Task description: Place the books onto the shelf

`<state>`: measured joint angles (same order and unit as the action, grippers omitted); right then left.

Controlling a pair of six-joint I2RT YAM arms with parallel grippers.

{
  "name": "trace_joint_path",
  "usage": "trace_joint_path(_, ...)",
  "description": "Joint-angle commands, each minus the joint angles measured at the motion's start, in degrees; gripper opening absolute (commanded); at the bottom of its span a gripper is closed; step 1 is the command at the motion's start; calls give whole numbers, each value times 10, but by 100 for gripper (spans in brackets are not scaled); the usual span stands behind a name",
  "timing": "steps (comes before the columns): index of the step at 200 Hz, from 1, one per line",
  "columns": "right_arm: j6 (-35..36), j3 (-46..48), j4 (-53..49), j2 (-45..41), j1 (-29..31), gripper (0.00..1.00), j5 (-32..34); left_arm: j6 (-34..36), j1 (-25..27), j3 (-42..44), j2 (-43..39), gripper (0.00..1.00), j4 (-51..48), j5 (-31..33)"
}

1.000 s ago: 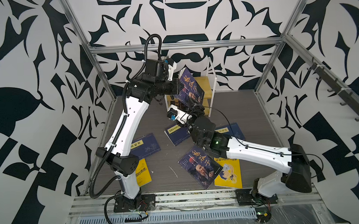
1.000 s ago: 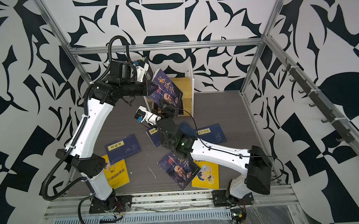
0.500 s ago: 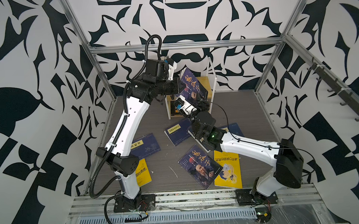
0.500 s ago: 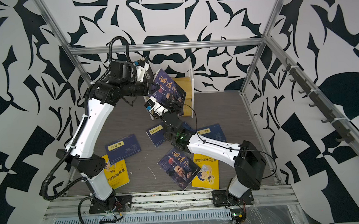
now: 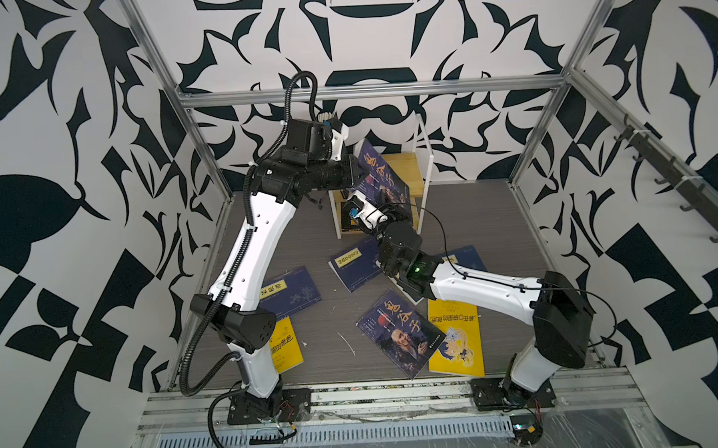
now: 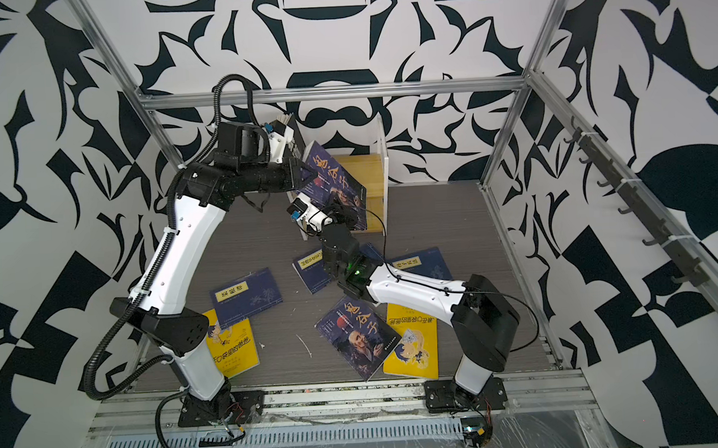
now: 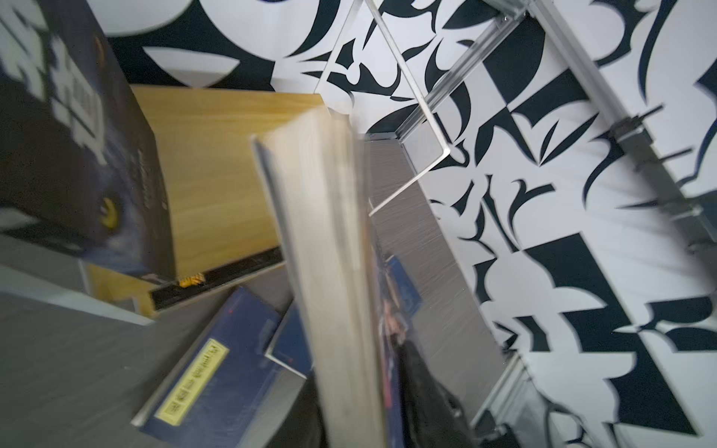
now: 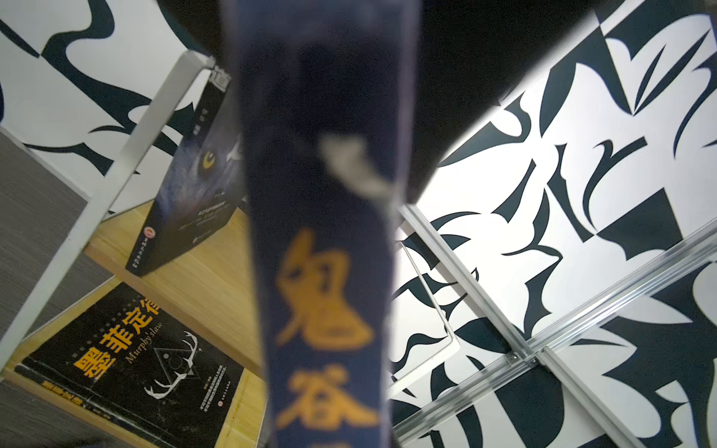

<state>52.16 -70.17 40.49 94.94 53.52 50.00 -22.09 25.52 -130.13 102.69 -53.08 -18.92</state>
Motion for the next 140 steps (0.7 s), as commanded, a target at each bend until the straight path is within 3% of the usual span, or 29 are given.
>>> trace_joint_path(1,-38,-32,20,-27,-10,0,-12,8,-37,-6,-52,49,6,-56)
trace_joint_path(20,-76,-40,-1,-33,-17,0,-29,14,-72,-4,-65,65,0,-83)
trace_joint_path(58,-166,-67,-16,-33,-37,0,-57,70,-134,15,-93,81,-23,-81)
trace_joint_path(82,-225,-103,-24,-17,-57,0,-87,85,-182,56,-108,84,-26,-65)
trace_joint_path(90,-247,-117,-24,-10,-63,0,-97,100,-188,70,-112,93,-30,-51)
trace_joint_path(112,-318,-151,-16,15,-84,0,-125,122,-206,119,-125,95,-23,-37)
trace_joint_path(140,-364,-204,23,71,-98,0,-149,65,-253,199,-142,96,23,-53)
